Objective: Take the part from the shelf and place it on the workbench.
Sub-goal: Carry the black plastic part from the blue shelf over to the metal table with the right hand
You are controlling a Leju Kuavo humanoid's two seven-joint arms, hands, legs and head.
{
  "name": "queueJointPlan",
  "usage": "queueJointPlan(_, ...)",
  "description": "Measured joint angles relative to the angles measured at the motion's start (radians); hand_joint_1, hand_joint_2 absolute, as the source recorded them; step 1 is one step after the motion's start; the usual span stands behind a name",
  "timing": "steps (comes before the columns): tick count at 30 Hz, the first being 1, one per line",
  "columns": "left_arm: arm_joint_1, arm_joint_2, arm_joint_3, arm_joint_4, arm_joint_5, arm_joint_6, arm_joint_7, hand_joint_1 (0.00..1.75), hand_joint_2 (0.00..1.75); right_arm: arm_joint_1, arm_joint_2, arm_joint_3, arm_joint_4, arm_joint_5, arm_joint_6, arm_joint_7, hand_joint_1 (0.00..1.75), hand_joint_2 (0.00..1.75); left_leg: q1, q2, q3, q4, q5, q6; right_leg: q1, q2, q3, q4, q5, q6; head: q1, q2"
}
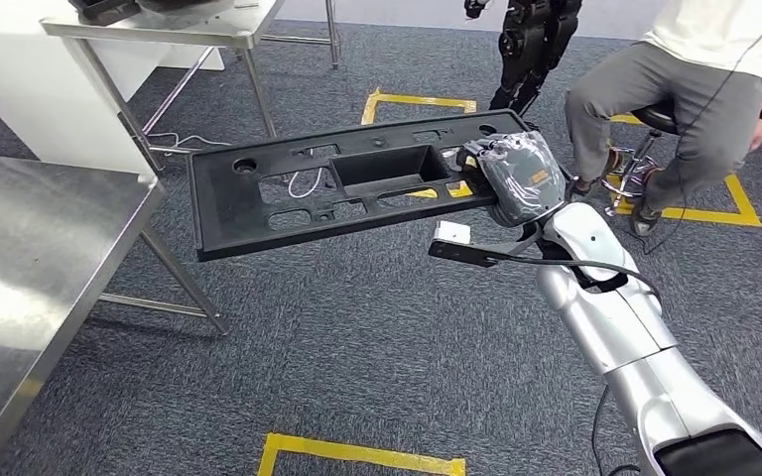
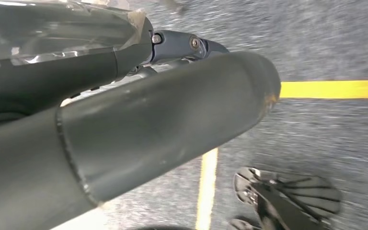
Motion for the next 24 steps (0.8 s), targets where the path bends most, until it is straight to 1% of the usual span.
queueJointPlan(1,0.0,0.002,-0.003,0.0,-0.005,0.003,0.025,0.0,0.0,0.0,0.001,0.001,0.0,0.0,0.0,0.0,1.69,1.75,0.0,0.004,0.019,-0.025,0.016,0.002,0.003,-0.011,-0.001,0.0,0.0,0.0,0.0,0.0)
queueJointPlan(2,0.0,0.005,-0.006,0.0,-0.01,0.006,0.048,0.0,0.0,0.0,0.002,0.002,-0.001,0.0,0.0,0.0,1.69,1.75,-0.001,0.015,0.055,-0.081,0.041,0.006,0.005,-0.022,-0.001,0.0,-0.001,0.0,0.0,0.0)
queueJointPlan(3,-0.001,0.009,-0.009,0.0,-0.014,0.009,0.065,0.0,0.0,0.0,0.003,0.003,-0.003,0.0,0.001,0.0,1.69,1.75,-0.006,0.037,0.094,-0.144,0.06,0.012,0.008,-0.032,-0.001,0.001,-0.002,0.0,0.0,0.0)
queueJointPlan(4,-0.002,0.013,-0.011,0.0,-0.018,0.011,0.077,0.0,0.0,-0.001,0.004,0.003,-0.006,0.0,0.001,0.001,1.69,1.75,-0.011,0.055,0.125,-0.198,0.076,0.018,0.013,-0.042,-0.001,0.001,-0.003,0.001,0.0,0.0)
queueJointPlan(5,-0.003,0.016,-0.013,0.0,-0.022,0.012,0.084,0.0,0.0,-0.002,0.003,0.003,-0.008,0.0,0.002,0.001,1.69,1.75,-0.016,0.067,0.143,-0.233,0.083,0.024,0.016,-0.051,-0.002,0.002,-0.003,0.002,0.001,0.0)
queueJointPlan(6,-0.003,0.02,-0.016,0.0,-0.027,0.012,0.09,0.0,0.0,-0.002,0.004,0.003,-0.01,0.0,0.003,0.002,1.69,1.75,-0.021,0.069,0.146,-0.244,0.083,0.029,0.019,-0.06,-0.003,0.001,-0.004,0.004,0.002,0.0)
queueJointPlan(7,-0.003,0.024,-0.018,0.0,-0.032,0.013,0.098,0.0,0.0,-0.002,0.004,0.003,-0.012,0.0,0.004,0.003,1.69,1.75,-0.023,0.057,0.144,-0.247,0.086,0.034,0.02,-0.07,-0.002,0.001,-0.004,0.006,0.002,0.0)
queueJointPlan(8,-0.003,0.027,-0.02,0.0,-0.037,0.014,0.105,0.0,0.0,-0.001,0.004,0.002,-0.014,0.0,0.003,0.005,1.69,1.75,-0.021,0.046,0.145,-0.252,0.091,0.04,0.022,-0.077,-0.004,0.001,-0.007,0.008,0.002,0.0)
queueJointPlan(9,-0.002,0.029,-0.021,0.0,-0.043,0.015,0.114,0.0,0.0,0.0,0.003,0.001,-0.016,0.0,0.003,0.007,1.69,1.75,-0.019,0.036,0.148,-0.259,0.095,0.046,0.021,-0.07,-0.006,0.006,-0.012,0.012,0.003,0.0)
queueJointPlan(10,-0.001,0.032,-0.023,0.0,-0.048,0.017,0.121,0.0,0.0,0.001,0.001,0.0,-0.019,0.0,0.001,0.009,1.69,1.75,-0.015,0.026,0.151,-0.266,0.101,0.053,0.019,-0.05,-0.014,0.026,-0.025,0.013,0.003,0.0)
queueJointPlan(11,-0.002,0.035,-0.025,0.0,-0.052,0.019,0.126,0.0,0.0,0.004,-0.003,-0.002,-0.021,0.0,0.0,0.011,1.69,1.75,-0.011,0.016,0.153,-0.271,0.105,0.058,0.015,-0.02,-0.033,0.069,-0.047,0.014,0.004,0.0)
queueJointPlan(12,-0.003,0.037,-0.028,0.0,-0.055,0.019,0.129,0.0,0.0,0.009,-0.009,-0.004,-0.021,0.0,-0.001,0.013,1.69,1.75,-0.011,0.004,0.153,-0.273,0.107,0.061,0.009,0.011,-0.058,0.129,-0.074,0.014,0.005,0.0)
queueJointPlan(13,-0.004,0.039,-0.031,0.0,-0.057,0.02,0.13,0.0,0.0,0.017,-0.014,-0.005,-0.022,0.0,-0.003,0.014,1.69,1.75,-0.009,-0.009,0.153,-0.273,0.109,0.062,0.004,0.031,-0.09,0.199,-0.1,0.014,0.006,0.0)
queueJointPlan(14,-0.005,0.039,-0.033,0.0,-0.058,0.02,0.13,0.0,0.0,0.026,-0.018,-0.005,-0.022,0.0,-0.003,0.016,1.69,1.75,-0.009,-0.024,0.152,-0.273,0.11,0.062,0.001,0.04,-0.116,0.255,-0.117,0.017,0.006,0.0)
queueJointPlan(15,-0.005,0.04,-0.035,0.0,-0.058,0.02,0.131,0.0,0.0,0.034,-0.021,-0.006,-0.022,0.001,-0.004,0.017,1.69,1.75,-0.008,-0.038,0.152,-0.273,0.111,0.061,-0.003,0.043,-0.127,0.277,-0.119,0.023,0.006,0.0)
queueJointPlan(16,-0.005,0.04,-0.035,0.0,-0.058,0.02,0.132,0.0,0.0,0.04,-0.022,-0.006,-0.022,0.002,-0.005,0.017,1.69,1.75,-0.007,-0.052,0.152,-0.272,0.112,0.058,-0.008,0.045,-0.119,0.259,-0.105,0.033,0.006,0.0)
queueJointPlan(17,-0.004,0.041,-0.035,0.0,-0.059,0.02,0.133,0.0,0.0,0.044,-0.023,-0.006,-0.023,0.003,-0.005,0.018,1.69,1.75,-0.005,-0.065,0.152,-0.272,0.113,0.055,-0.014,0.05,-0.094,0.204,-0.078,0.044,0.006,0.0)
queueJointPlan(18,-0.004,0.042,-0.035,0.0,-0.059,0.02,0.135,0.0,0.0,0.046,-0.023,-0.007,-0.024,0.004,-0.007,0.018,1.69,1.75,-0.003,-0.078,0.151,-0.271,0.114,0.051,-0.022,0.067,-0.061,0.129,-0.049,0.055,0.006,0.0)
queueJointPlan(19,-0.004,0.043,-0.035,0.0,-0.059,0.02,0.136,0.0,0.0,0.046,-0.023,-0.008,-0.025,0.004,-0.009,0.018,1.69,1.75,-0.003,-0.089,0.149,-0.269,0.115,0.044,-0.025,0.084,-0.03,0.064,-0.025,0.061,0.006,0.0)
queueJointPlan(20,-0.005,0.045,-0.035,0.0,-0.059,0.02,0.137,0.0,0.0,0.047,-0.023,-0.009,-0.026,0.003,-0.011,0.018,1.69,1.75,-0.002,-0.099,0.144,-0.268,0.117,0.037,-0.026,0.096,-0.011,0.021,-0.009,0.061,0.006,0.0)
queueJointPlan(21,-0.004,0.046,-0.035,0.0,-0.06,0.02,0.138,0.0,0.0,0.048,-0.022,-0.01,-0.026,0.003,-0.013,0.018,1.69,1.75,-0.002,-0.108,0.14,-0.269,0.12,0.029,-0.024,0.104,-0.003,0.001,-0.003,0.056,0.005,0.0)
queueJointPlan(22,-0.002,0.047,-0.035,0.0,-0.06,0.02,0.14,0.0,0.0,0.049,-0.021,-0.01,-0.027,0.004,-0.015,0.018,1.69,1.75,-0.002,-0.116,0.136,-0.27,0.123,0.022,-0.018,0.098,-0.002,0.0,0.0,0.049,0.005,0.0)
queueJointPlan(23,0.0,0.048,-0.035,0.0,-0.06,0.02,0.141,0.0,0.0,0.05,-0.019,-0.01,-0.028,0.004,-0.015,0.018,1.69,1.75,0.0,-0.123,0.132,-0.272,0.126,0.016,-0.021,0.087,-0.003,0.0,0.002,0.04,0.004,0.0)
queueJointPlan(24,0.003,0.049,-0.035,0.0,-0.06,0.019,0.143,0.0,0.0,0.051,-0.016,-0.01,-0.029,0.004,-0.015,0.018,1.69,1.75,0.001,-0.115,0.128,-0.267,0.123,0.012,-0.022,0.079,-0.003,-0.002,0.005,0.033,0.004,0.0)
